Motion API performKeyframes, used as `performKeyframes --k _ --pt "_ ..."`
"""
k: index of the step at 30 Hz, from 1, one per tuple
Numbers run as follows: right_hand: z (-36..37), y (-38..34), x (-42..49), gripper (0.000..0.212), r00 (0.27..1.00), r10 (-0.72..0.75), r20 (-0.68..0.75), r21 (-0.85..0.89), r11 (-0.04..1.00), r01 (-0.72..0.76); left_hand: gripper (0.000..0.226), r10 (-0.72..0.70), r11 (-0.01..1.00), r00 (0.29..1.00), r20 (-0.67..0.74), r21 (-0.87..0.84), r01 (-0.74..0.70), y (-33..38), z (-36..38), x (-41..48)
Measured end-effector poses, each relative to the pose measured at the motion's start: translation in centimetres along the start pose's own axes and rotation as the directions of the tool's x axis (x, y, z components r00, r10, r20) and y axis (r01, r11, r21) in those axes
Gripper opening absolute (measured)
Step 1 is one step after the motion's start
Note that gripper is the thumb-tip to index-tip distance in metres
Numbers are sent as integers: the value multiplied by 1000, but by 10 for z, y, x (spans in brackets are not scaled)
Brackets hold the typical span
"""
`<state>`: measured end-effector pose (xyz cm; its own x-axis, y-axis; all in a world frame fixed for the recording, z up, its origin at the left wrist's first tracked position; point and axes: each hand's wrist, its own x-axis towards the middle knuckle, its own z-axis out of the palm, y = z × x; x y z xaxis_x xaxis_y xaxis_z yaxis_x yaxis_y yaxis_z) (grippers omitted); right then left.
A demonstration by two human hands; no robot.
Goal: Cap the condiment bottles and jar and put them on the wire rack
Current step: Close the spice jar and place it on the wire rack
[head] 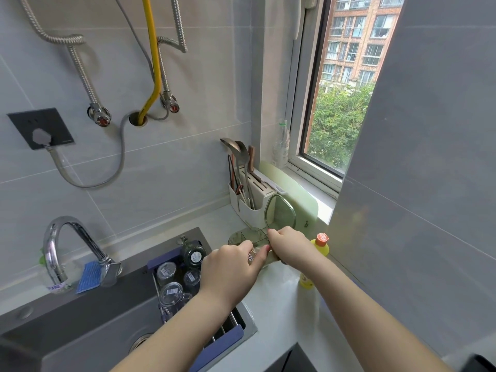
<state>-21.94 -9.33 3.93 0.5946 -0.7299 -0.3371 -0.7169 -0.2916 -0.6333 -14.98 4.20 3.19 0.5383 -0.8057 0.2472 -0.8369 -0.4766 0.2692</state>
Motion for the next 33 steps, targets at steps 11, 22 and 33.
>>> performKeyframes --k 11,22,33 --pt "-1 -3 -6 39 997 42 59 85 995 -47 59 -10 995 1000 20 102 8 -4 8 0" --pt "-2 -8 -7 77 956 -195 -218 265 931 250 65 -310 552 903 297 -717 425 -14 -8 14" --pt "18 -34 -9 53 923 -319 -216 366 850 379 70 -357 199 903 237 -926 322 -47 -33 9"
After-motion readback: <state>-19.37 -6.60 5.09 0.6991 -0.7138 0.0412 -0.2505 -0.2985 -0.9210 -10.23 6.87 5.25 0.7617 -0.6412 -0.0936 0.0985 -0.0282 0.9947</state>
